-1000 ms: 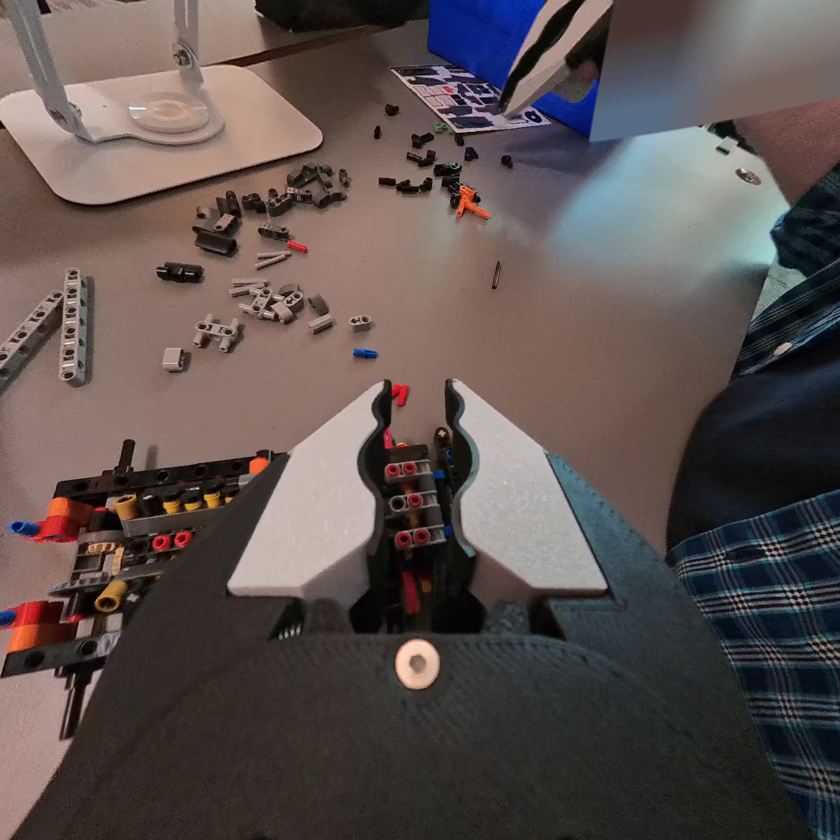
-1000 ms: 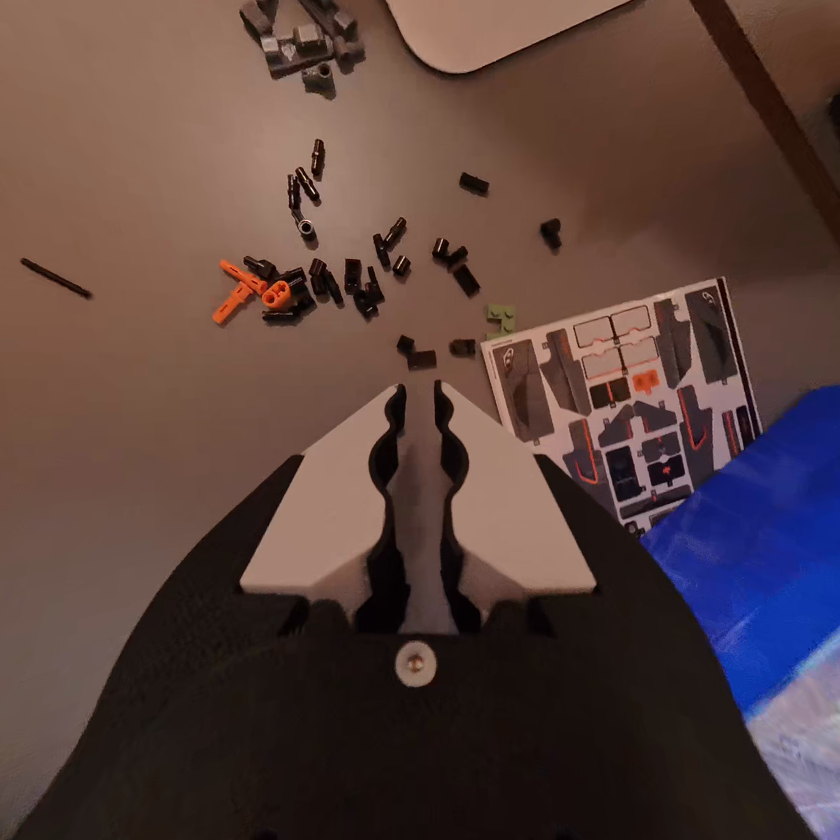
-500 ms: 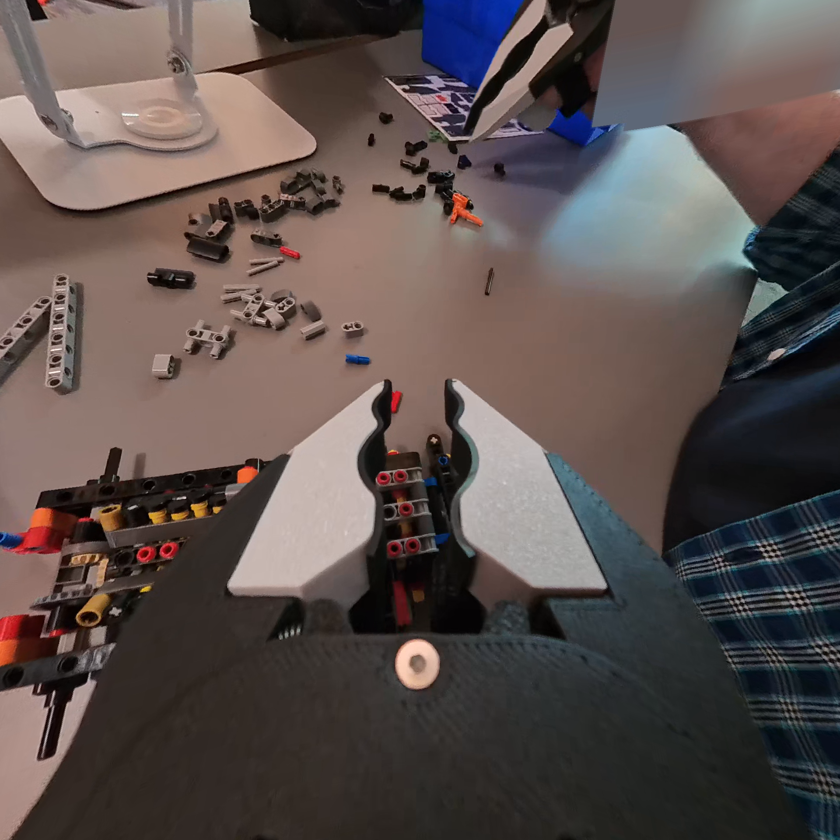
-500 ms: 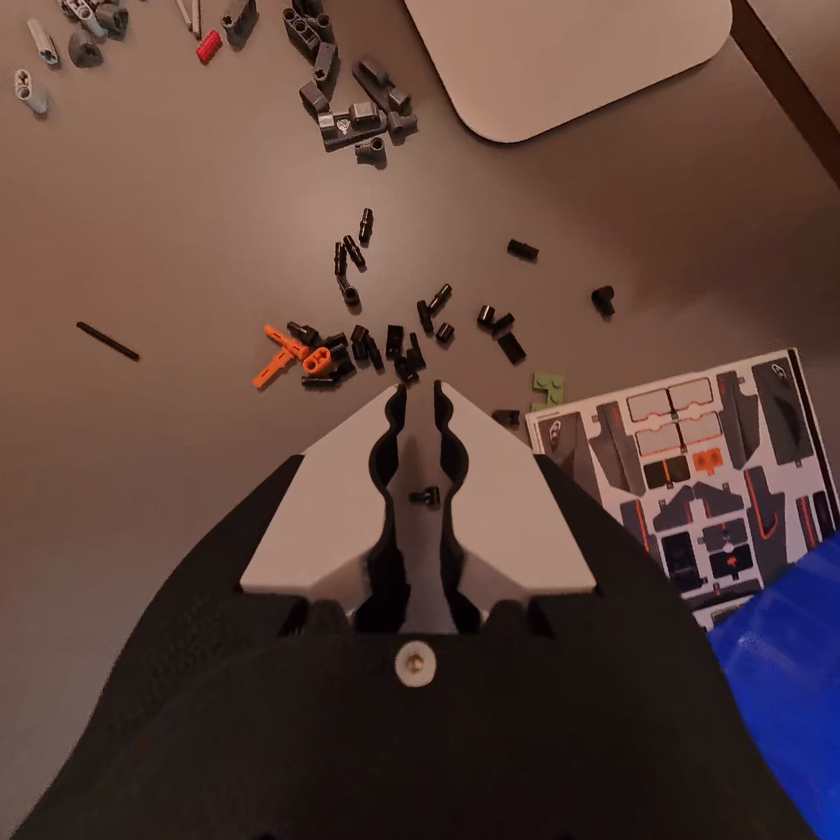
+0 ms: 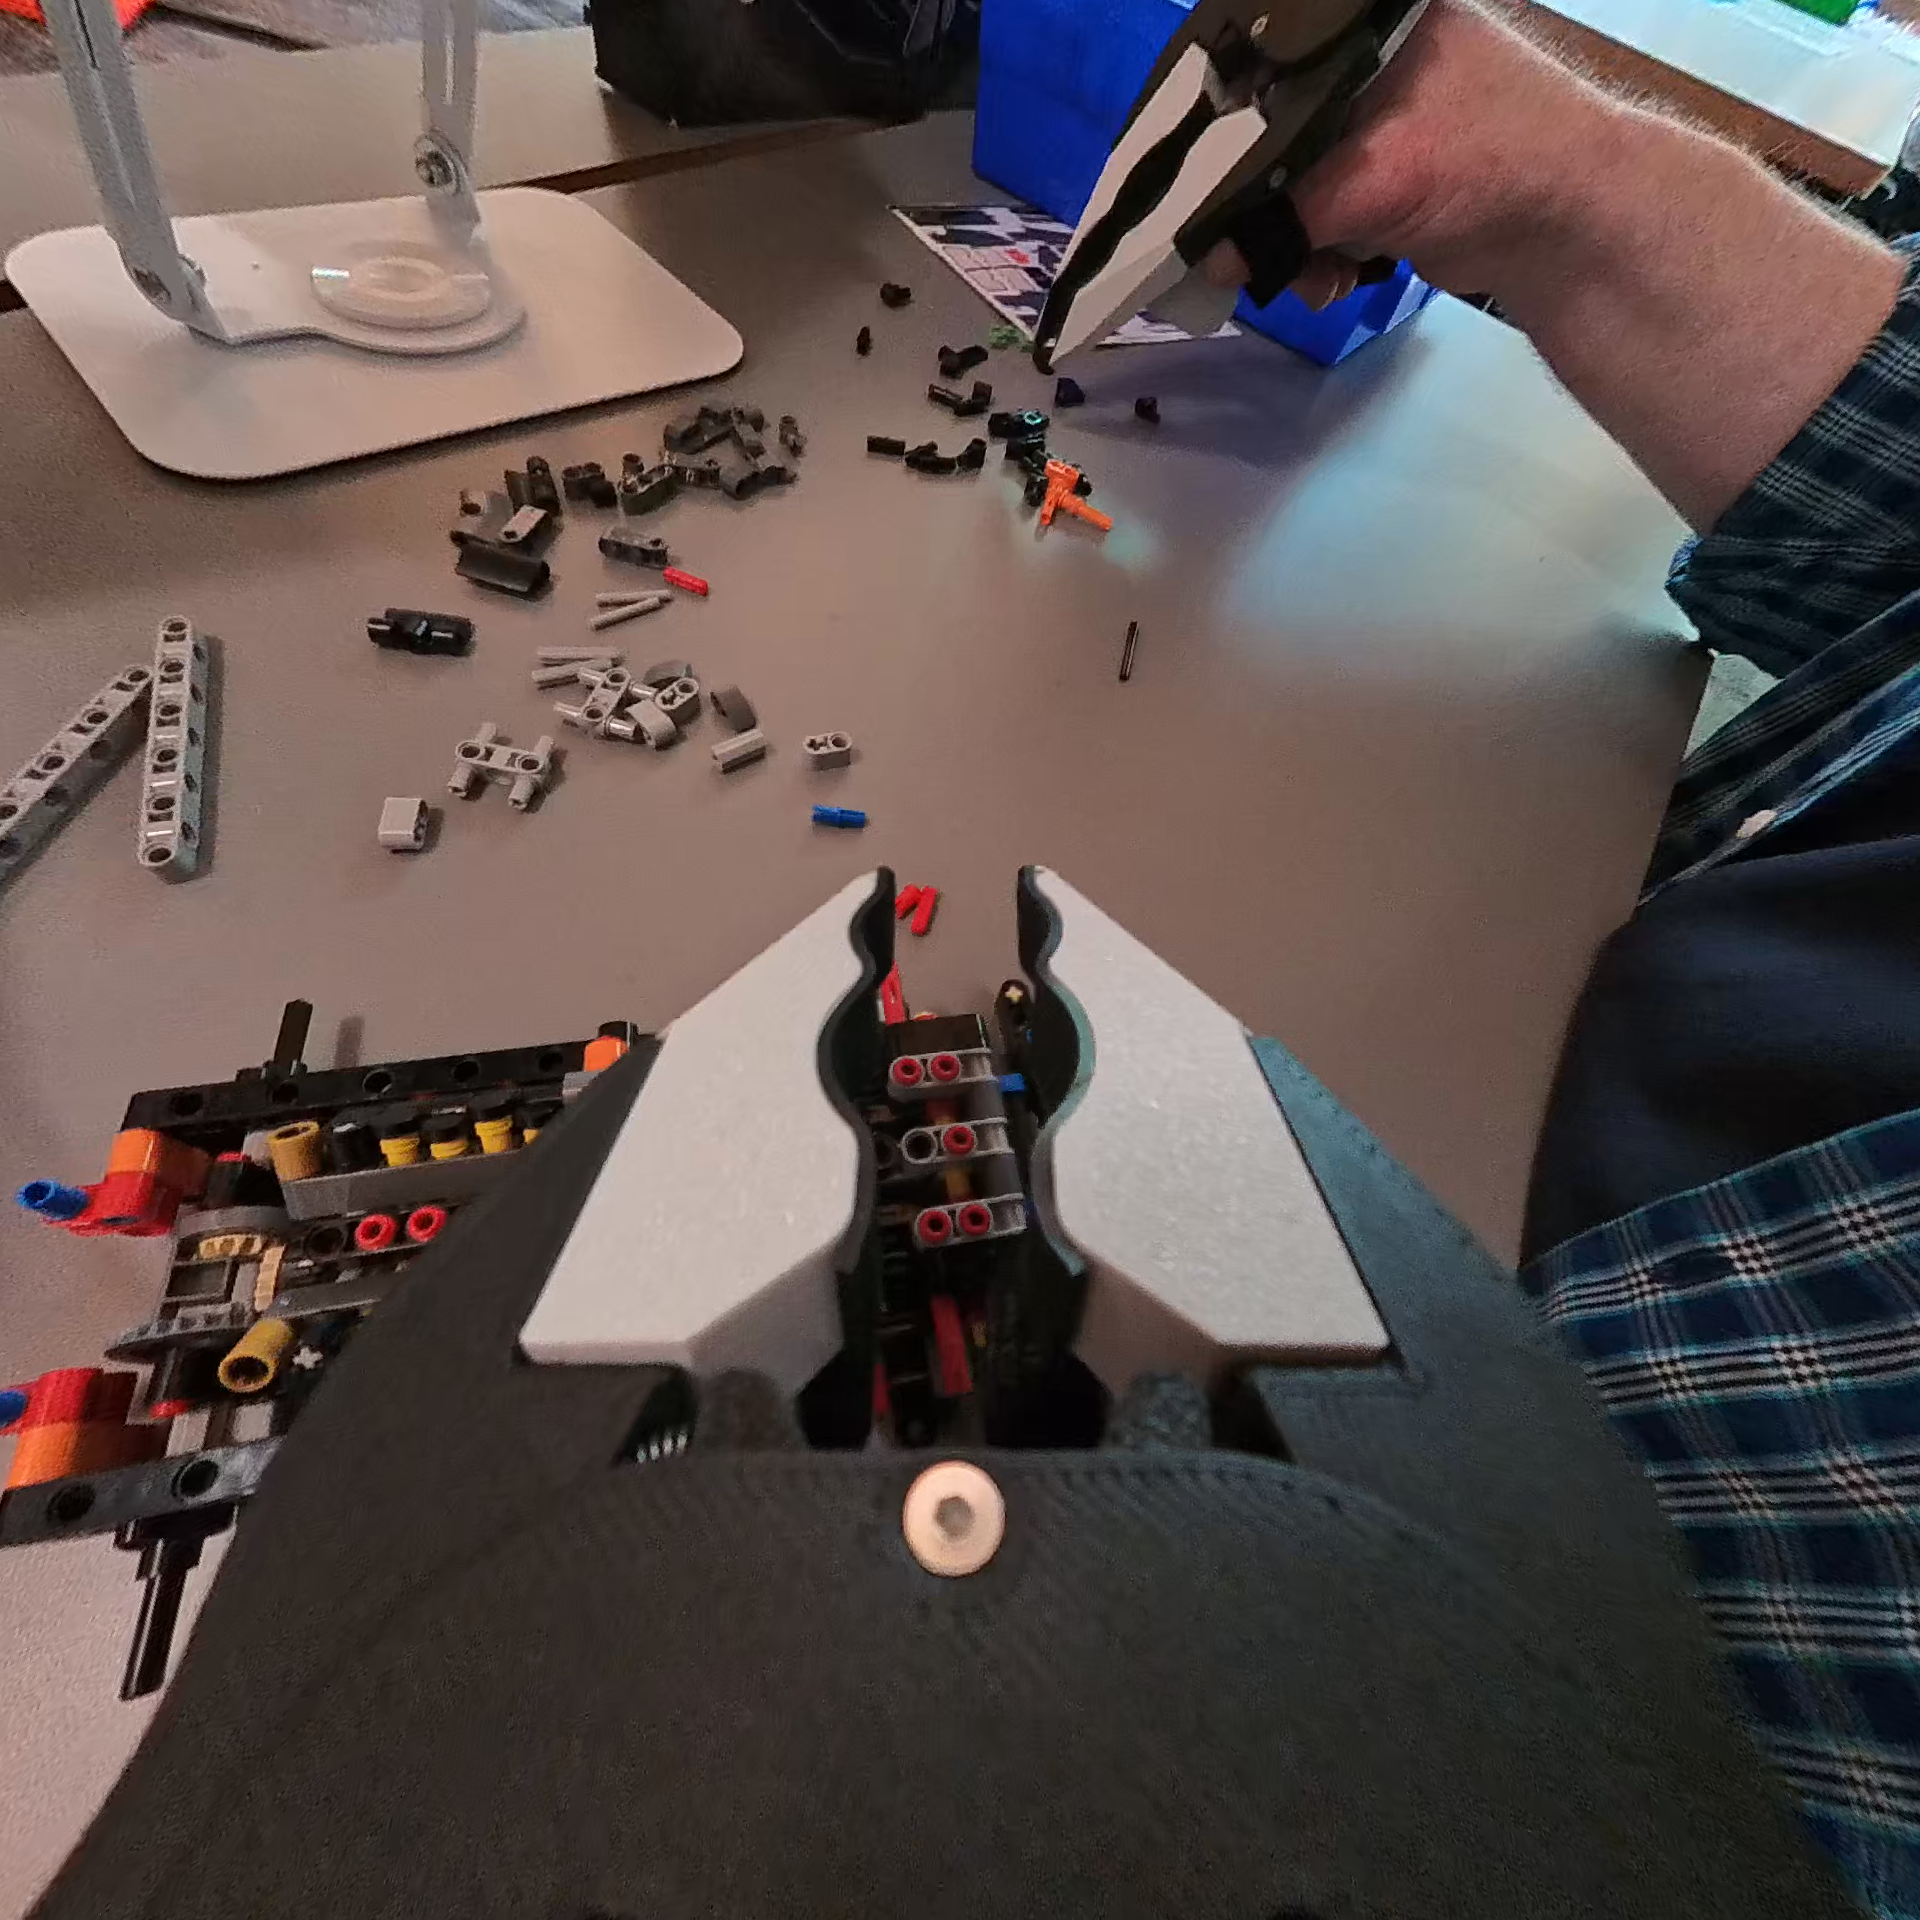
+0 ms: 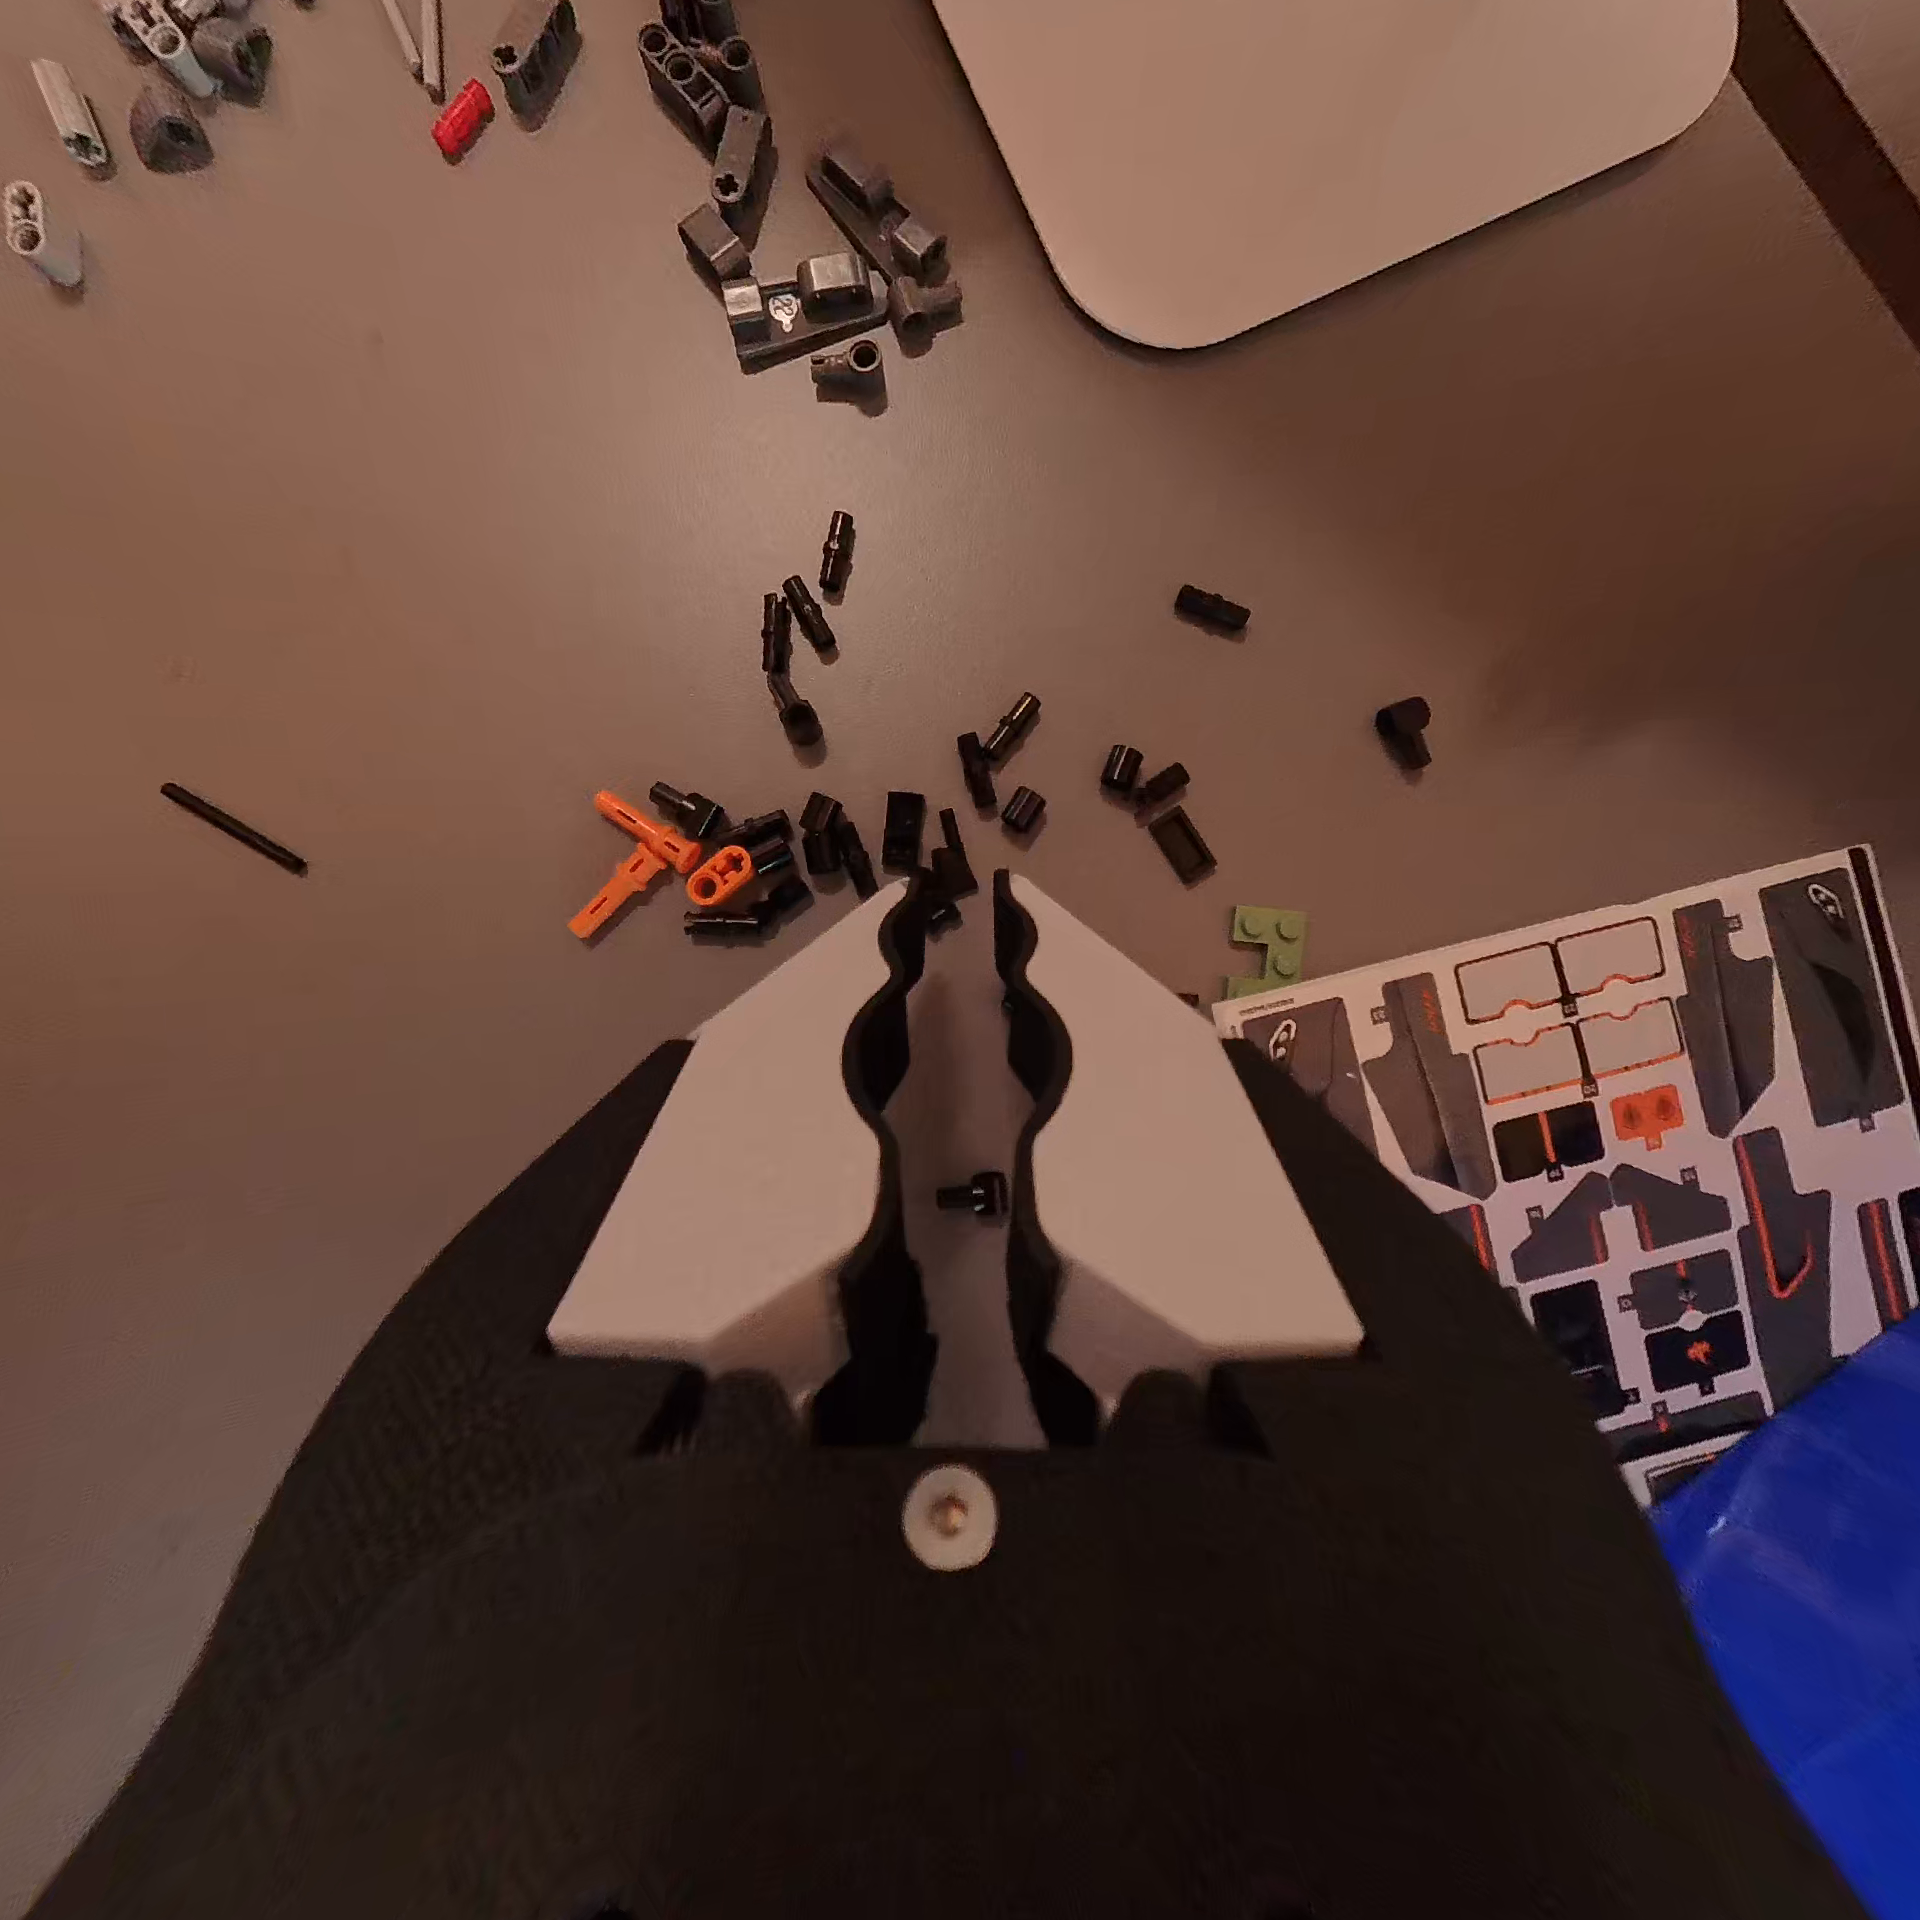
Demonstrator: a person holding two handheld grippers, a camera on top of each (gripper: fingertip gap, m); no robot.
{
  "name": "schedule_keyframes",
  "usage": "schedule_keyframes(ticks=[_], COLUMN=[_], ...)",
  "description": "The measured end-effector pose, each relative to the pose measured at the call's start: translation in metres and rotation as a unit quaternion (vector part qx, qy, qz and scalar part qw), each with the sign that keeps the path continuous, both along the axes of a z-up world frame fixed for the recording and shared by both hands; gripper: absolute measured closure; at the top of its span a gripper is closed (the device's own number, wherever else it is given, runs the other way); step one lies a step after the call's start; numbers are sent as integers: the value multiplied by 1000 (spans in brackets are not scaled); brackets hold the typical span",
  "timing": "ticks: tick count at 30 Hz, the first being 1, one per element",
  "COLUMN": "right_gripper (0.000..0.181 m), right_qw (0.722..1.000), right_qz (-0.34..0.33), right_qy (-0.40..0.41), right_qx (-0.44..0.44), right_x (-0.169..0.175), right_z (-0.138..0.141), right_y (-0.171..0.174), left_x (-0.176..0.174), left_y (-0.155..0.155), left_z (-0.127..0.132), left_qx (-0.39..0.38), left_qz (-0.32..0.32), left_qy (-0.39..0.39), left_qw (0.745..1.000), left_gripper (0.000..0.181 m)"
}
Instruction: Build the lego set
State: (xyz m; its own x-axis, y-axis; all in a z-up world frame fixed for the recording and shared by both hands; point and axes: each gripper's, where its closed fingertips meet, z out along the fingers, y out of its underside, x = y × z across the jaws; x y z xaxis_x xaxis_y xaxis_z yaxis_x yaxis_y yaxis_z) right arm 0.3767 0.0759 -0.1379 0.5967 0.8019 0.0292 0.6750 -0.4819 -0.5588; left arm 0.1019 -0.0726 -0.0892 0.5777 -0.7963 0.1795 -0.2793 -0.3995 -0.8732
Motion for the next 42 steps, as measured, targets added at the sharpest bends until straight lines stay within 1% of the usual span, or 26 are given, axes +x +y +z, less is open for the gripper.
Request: schedule_keyframes(ticks=[17, 34, 42], right_gripper=[170, 169, 170], right_qw=[1000, 1000, 1000], right_qz=[2, -4, 7], right_qy=[-10, -13, -7], right_qx=[-10, -13, -20], right_x=[-4, 13, 2], right_z=[0, 4, -4], right_y=[5, -7, -1], left_x=[-4, -2, -1], left_y=[-1, 0, 0], left_z=[-3, -4, -5], left_qx=[-8, -11, -11], left_qz=[0, -1, -1], left_qy=[-15, -15, -12], left_qw=[1000, 1000, 1000], left_gripper=[158, 158, 158])
